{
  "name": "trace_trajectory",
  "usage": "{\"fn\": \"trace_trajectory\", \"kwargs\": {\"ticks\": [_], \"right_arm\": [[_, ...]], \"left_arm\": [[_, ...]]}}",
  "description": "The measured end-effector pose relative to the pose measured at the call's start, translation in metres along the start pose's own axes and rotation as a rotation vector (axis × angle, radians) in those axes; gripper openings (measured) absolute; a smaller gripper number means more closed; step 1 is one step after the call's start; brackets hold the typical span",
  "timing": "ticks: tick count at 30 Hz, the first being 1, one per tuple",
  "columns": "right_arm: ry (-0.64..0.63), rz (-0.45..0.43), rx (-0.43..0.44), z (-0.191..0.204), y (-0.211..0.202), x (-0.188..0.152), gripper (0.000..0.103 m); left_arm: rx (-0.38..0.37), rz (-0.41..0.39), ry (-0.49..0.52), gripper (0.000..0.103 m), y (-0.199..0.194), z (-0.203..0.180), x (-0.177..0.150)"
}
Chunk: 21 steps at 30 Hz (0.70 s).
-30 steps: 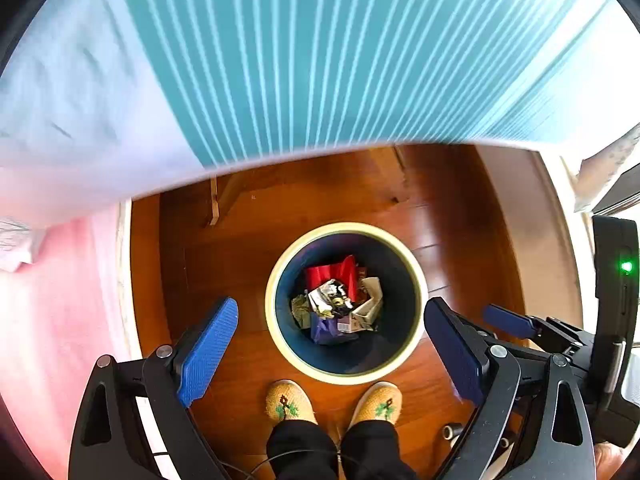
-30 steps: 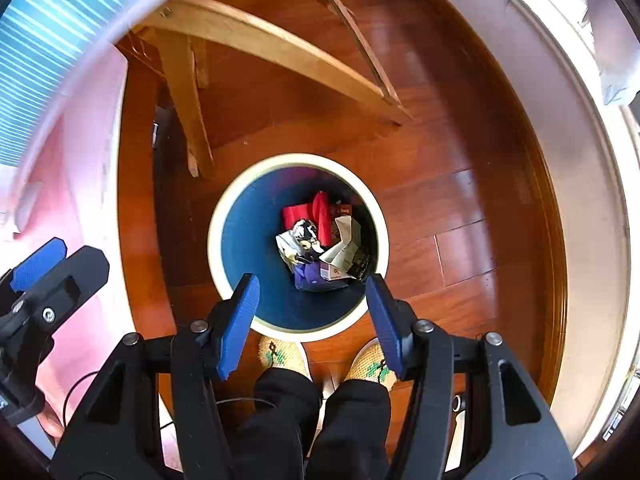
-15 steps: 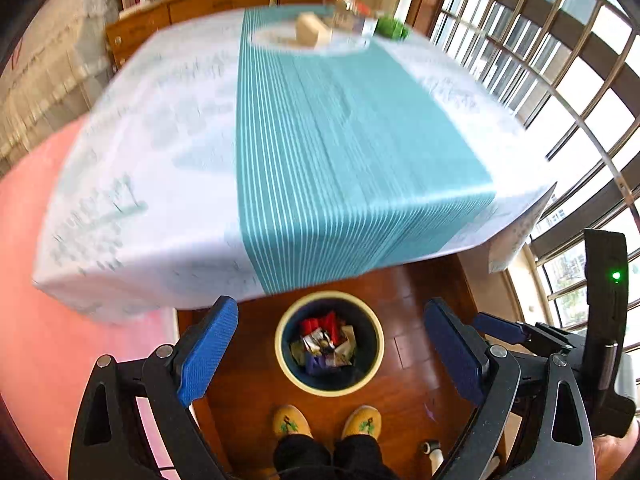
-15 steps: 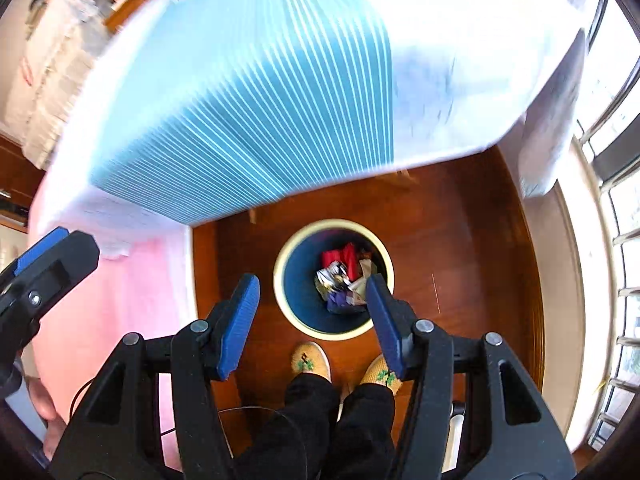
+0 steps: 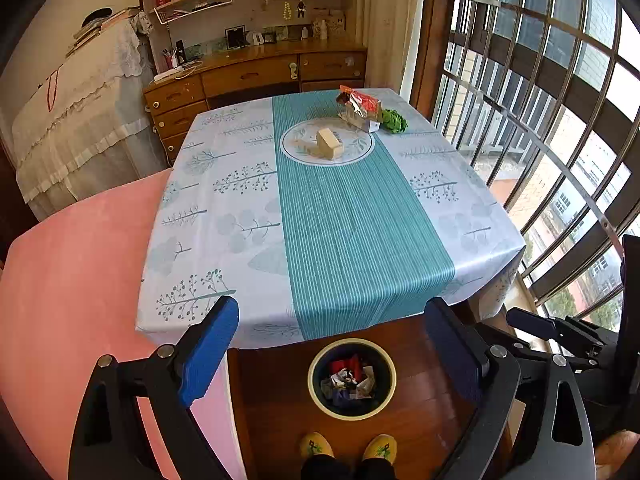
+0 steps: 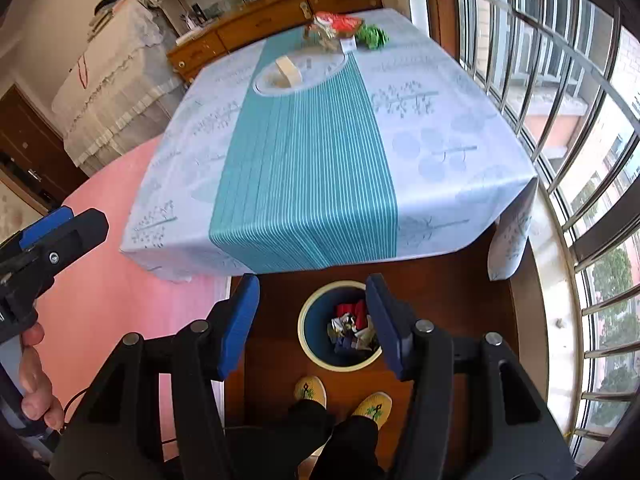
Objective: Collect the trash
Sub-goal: 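Raise both tools back over the table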
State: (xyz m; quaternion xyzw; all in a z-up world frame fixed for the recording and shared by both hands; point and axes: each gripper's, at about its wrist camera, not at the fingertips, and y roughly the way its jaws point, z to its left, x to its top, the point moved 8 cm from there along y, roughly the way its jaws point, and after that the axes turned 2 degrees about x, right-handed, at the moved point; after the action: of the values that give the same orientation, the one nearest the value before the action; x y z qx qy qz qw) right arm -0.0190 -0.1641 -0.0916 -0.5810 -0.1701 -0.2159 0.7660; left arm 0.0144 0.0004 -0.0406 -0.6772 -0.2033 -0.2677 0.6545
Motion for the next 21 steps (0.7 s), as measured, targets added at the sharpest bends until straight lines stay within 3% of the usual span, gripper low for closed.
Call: {"fn": "trace_trajectory", "kwargs": {"ticks": [9,21], "right_arm": [[-0.005,-0.111,0.004,0.009,-0.048,0.031,0.052],[0.023,-0.216,-0.074,0.026,-0.052,0.094,0.052]], "left_arm": [[-0.018,-0.053,-0.039,0.095,-0.039,0.003,0.043],[-0.148,-0.045,-0.023,0.095,-0.011,0.011,0.114]]}}
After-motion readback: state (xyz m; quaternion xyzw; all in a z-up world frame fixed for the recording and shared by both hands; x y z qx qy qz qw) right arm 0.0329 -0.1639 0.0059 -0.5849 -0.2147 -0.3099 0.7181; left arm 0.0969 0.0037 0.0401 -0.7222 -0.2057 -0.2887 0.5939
